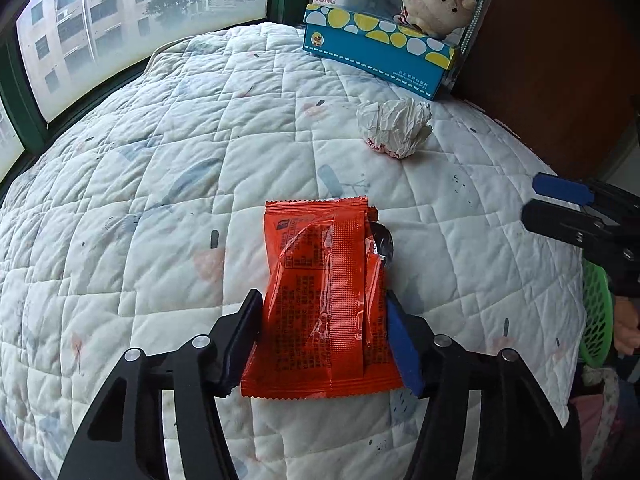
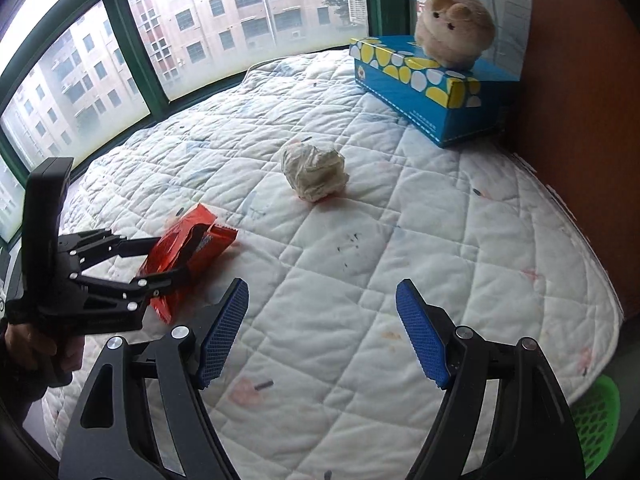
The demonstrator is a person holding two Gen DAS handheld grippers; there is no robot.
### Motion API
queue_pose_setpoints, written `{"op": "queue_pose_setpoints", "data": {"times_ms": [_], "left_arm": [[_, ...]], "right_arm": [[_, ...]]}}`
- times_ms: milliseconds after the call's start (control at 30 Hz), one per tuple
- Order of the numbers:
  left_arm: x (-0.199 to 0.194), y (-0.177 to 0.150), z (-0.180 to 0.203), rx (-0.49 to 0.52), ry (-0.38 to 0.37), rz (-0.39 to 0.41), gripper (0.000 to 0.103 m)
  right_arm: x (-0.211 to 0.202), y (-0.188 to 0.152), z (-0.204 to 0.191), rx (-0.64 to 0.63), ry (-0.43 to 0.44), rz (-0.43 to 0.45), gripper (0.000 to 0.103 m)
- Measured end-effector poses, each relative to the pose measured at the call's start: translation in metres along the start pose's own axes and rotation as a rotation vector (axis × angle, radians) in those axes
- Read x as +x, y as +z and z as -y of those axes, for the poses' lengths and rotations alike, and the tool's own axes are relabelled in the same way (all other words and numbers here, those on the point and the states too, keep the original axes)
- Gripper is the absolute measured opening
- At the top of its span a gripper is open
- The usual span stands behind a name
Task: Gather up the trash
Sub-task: 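Grasp the orange snack wrapper with the left gripper while the right grasps the crumpled tissue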
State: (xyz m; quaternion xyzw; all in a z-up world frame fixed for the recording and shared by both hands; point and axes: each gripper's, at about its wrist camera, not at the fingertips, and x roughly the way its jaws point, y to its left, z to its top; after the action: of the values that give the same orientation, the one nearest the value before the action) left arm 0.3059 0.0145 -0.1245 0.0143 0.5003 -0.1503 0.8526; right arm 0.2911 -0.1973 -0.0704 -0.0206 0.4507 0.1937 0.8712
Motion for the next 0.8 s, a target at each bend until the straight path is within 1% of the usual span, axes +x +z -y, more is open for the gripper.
{"op": "queue_pose_setpoints", "data": {"times_ms": [167, 267, 333, 500, 567, 633, 800], "left_arm": [[-0.002, -0.001, -0.009, -0.022, -0.022, 0.004, 0.054], [-0.003, -0.001, -0.011, -0.027, -0.033, 0.007, 0.053], [-0.004, -0.001, -0.01, -0.025, -0.035, 0.009, 0.053], [-0.003, 0.001, -0.01, -0.026, -0.042, 0.008, 0.053], [-0.003, 0.001, -0.009, -0.027, -0.042, 0.006, 0.053], [-0.003, 0.001, -0.009, -0.025, -0.042, 0.005, 0.053], [-0.003, 0.001, -0.008, -0.029, -0.037, 0.006, 0.053]], "right_arm": [[0.034, 0.027, -0.006, 0.012, 0.0, -0.011, 0.074], [0.052, 0.038, -0.001, 0.046, -0.012, -0.012, 0.073], [0.062, 0.045, 0.002, 0.065, -0.018, -0.017, 0.07], [0.085, 0.059, 0.006, 0.097, -0.027, -0.021, 0.069], [0.092, 0.062, 0.007, 0.11, -0.022, -0.031, 0.065], [0.097, 0.063, 0.006, 0.12, -0.016, -0.043, 0.059], [0.093, 0.06, 0.005, 0.12, -0.022, -0.03, 0.053]]}}
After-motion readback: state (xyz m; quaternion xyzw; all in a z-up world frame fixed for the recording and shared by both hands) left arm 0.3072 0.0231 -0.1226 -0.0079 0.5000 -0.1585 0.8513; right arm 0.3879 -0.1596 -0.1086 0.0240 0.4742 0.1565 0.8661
